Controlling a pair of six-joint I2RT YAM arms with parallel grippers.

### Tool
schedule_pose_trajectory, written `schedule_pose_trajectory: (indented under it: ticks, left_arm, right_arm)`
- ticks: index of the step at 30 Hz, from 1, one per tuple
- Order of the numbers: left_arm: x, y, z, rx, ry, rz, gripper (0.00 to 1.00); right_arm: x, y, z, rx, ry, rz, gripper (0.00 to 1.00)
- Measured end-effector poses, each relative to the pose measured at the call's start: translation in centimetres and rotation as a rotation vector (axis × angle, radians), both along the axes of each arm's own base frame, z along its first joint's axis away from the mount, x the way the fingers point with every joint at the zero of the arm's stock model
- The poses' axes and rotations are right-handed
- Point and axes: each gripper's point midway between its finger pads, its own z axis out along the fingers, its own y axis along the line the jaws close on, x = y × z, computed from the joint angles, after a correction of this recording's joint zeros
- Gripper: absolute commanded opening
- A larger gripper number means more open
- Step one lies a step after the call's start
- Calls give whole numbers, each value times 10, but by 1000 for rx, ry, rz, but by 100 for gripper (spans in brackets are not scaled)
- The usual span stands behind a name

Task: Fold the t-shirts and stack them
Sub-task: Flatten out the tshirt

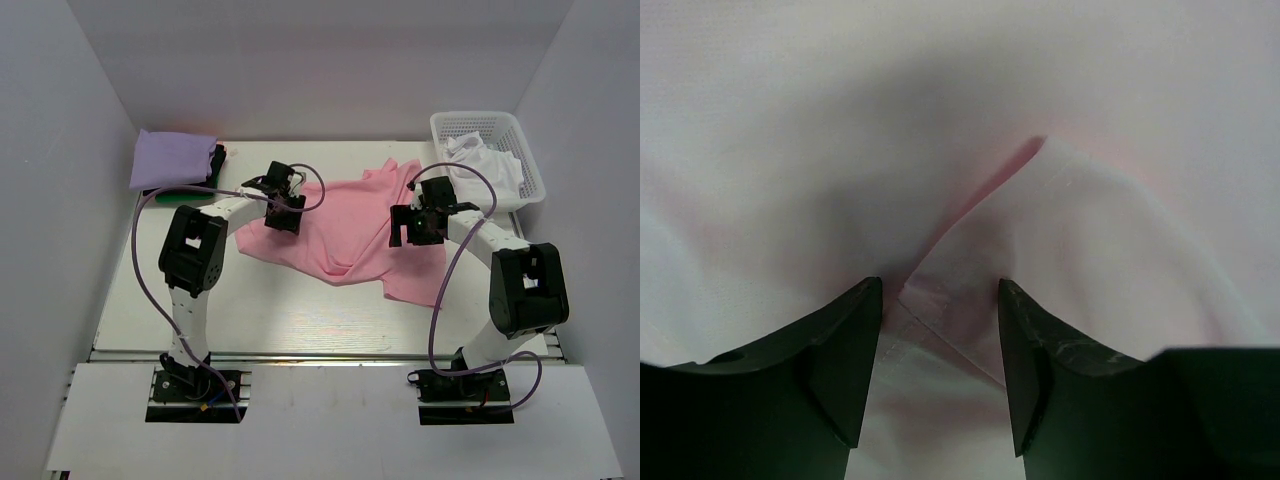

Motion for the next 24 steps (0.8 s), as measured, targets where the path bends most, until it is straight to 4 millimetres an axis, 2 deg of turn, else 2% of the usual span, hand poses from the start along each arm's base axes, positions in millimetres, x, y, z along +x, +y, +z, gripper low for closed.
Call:
schedule_pose_trajectory:
  ticks: [3,4,9,10,18,21,24]
  left_arm:
    - [-3,0,-2,1,11,-10,52]
    - [-4,-1,-2,0,15,-17,44]
    - [-10,-7,-3,-16,31,-59,19]
    - [-12,-9,-4,-27,35,-71,0]
    - [-34,-11,4,-83,46,-105,0]
    - [-39,-8,18,-94,27,-76,0]
    - [-43,-6,44,-124,-15,-52,0]
  right_arm:
    - [0,0,0,-1,1,-1,90]
    - [0,0,0,-2,0,-1,90]
    - [0,-1,0,-4,0,-3,90]
    - [0,-1,0,-6,-1,-4,90]
    - [1,-2,0,-10,-1,-6,90]
    - [1,-3,-1,-16,-2,-12,90]
    - [1,-5,-1,-21,-2,-20,90]
